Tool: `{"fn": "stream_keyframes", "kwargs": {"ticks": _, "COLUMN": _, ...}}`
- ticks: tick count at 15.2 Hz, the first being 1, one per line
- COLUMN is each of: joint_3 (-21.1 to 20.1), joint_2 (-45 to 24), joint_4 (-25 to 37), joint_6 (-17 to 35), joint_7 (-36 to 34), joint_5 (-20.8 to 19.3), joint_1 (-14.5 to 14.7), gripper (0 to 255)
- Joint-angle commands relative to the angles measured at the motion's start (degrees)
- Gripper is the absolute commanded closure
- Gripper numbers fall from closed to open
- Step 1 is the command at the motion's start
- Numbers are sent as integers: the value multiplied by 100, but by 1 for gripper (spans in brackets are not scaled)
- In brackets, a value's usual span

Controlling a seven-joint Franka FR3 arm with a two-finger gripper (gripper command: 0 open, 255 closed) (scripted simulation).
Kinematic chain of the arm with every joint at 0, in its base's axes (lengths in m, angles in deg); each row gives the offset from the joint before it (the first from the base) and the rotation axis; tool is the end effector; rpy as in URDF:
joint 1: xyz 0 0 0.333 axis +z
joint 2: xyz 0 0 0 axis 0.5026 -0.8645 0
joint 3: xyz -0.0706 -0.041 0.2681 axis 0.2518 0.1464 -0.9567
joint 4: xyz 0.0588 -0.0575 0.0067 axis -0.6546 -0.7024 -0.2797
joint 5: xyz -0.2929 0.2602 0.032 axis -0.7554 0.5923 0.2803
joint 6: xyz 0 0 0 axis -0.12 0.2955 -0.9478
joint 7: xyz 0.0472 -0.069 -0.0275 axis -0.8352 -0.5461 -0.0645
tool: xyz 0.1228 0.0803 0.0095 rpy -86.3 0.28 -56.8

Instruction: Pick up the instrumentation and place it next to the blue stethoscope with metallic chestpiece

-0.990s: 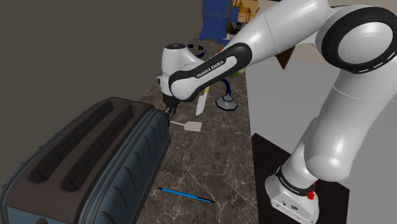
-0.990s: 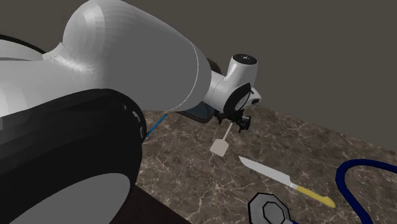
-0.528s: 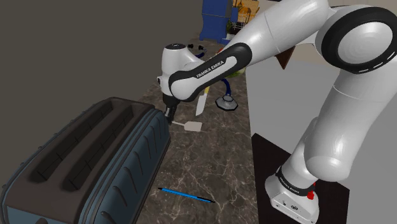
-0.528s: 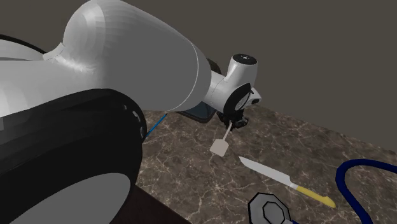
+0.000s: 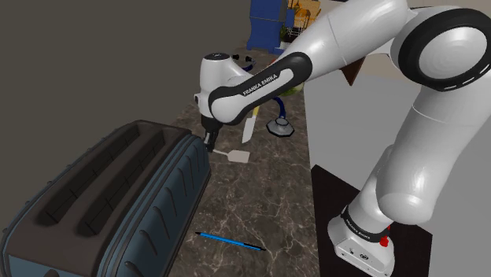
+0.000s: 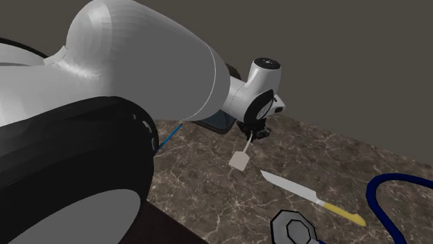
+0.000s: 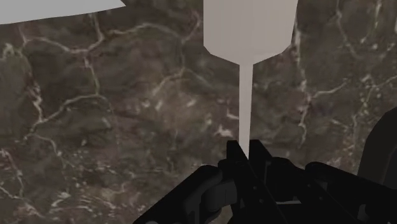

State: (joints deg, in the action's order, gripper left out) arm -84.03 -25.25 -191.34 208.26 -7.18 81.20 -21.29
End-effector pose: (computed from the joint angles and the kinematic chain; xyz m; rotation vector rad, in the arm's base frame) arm 0.5312 0.1835 0.2658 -3.0134 -0.8176 -0.1003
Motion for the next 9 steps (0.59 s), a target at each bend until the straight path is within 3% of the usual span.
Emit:
{"fn": "stream_keyframes", "kwargs": {"ticks": 1, "joint_3": -3, "joint_2": 72, "joint_4": 34, "joint_6": -105, "joint_7": 14, "joint_5": 19, "joint_1": -4, "gripper": 255}}
{"fn": "stream_keyframes", "kwargs": {"ticks": 9, "joint_3": -12, "joint_2": 393, "joint_4": 297, "joint_6": -684, "joint_7": 62, "joint_5": 96, "joint_1": -18, "gripper": 255}}
